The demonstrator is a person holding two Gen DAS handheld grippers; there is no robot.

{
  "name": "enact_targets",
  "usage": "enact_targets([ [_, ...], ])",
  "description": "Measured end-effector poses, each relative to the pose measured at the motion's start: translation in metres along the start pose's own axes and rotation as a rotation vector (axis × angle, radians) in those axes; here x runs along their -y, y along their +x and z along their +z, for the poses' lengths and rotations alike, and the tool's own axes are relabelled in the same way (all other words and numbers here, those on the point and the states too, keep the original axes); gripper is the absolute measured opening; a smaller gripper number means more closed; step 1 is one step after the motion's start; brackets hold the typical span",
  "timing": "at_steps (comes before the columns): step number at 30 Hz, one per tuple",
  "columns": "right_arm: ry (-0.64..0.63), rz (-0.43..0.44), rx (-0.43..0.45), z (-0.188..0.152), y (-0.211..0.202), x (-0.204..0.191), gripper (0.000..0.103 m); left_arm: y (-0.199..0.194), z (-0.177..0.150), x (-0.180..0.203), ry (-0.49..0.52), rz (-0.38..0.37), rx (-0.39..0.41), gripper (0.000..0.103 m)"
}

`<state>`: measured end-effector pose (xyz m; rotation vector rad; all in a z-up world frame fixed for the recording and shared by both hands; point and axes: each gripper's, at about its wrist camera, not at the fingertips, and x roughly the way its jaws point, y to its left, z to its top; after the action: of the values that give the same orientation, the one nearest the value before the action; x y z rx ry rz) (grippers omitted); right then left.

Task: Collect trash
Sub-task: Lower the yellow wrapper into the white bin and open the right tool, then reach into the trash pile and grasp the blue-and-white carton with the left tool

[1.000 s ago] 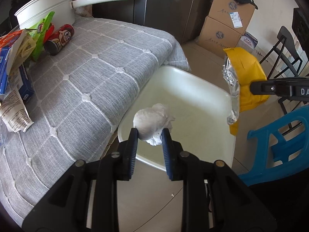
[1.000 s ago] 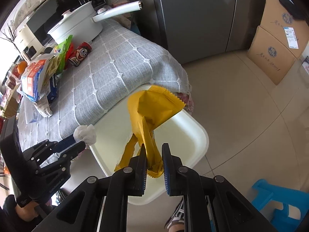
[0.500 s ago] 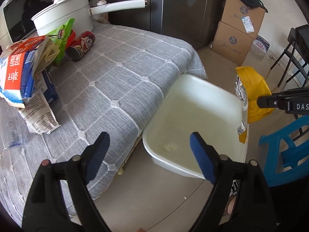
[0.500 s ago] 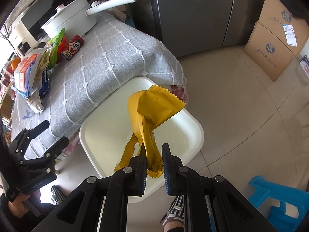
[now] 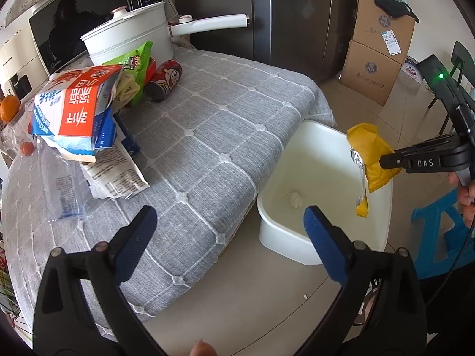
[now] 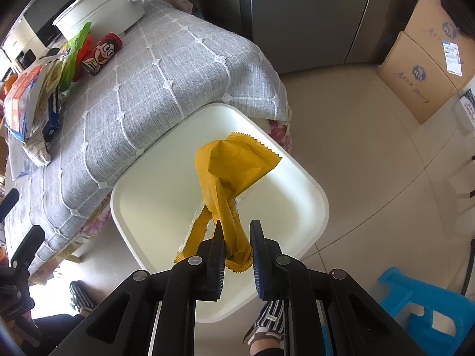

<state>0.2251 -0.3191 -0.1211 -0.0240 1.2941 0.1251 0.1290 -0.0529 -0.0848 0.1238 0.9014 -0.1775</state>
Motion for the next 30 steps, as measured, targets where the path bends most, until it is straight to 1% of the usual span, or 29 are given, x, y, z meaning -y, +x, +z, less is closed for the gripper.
enact_targets([
  [2,0.017,-0.009,-0.001,0.001,0.001,0.000,0.029,-0.002,0.000,-0.002,-0.001,0.003,0.004,0.099],
  [4,0.031,-0.008,0.005,0.001,-0.001,0.000,0.058,-0.004,-0.001,-0.004,-0.003,0.007,0.008,0.099],
  [5,0.035,-0.010,0.016,0.002,-0.003,-0.001,0.063,-0.005,-0.001,-0.005,-0.004,0.008,0.009,0.099],
  [17,0.000,-0.015,0.054,0.004,-0.015,-0.012,0.070,-0.009,-0.002,-0.013,-0.028,0.027,0.016,0.099],
  [20,-0.007,-0.021,0.065,0.005,-0.019,-0.016,0.073,-0.009,-0.001,-0.018,-0.041,0.035,0.016,0.099],
  [22,-0.013,-0.024,0.074,0.006,-0.021,-0.018,0.077,-0.009,0.000,-0.022,-0.049,0.042,0.016,0.099],
  [25,-0.028,-0.019,0.088,0.008,-0.024,-0.025,0.081,-0.011,0.004,-0.032,-0.061,0.064,0.028,0.099],
  [30,-0.058,-0.009,0.107,0.011,-0.028,-0.038,0.083,-0.009,0.018,-0.060,-0.083,0.121,0.046,0.099],
])
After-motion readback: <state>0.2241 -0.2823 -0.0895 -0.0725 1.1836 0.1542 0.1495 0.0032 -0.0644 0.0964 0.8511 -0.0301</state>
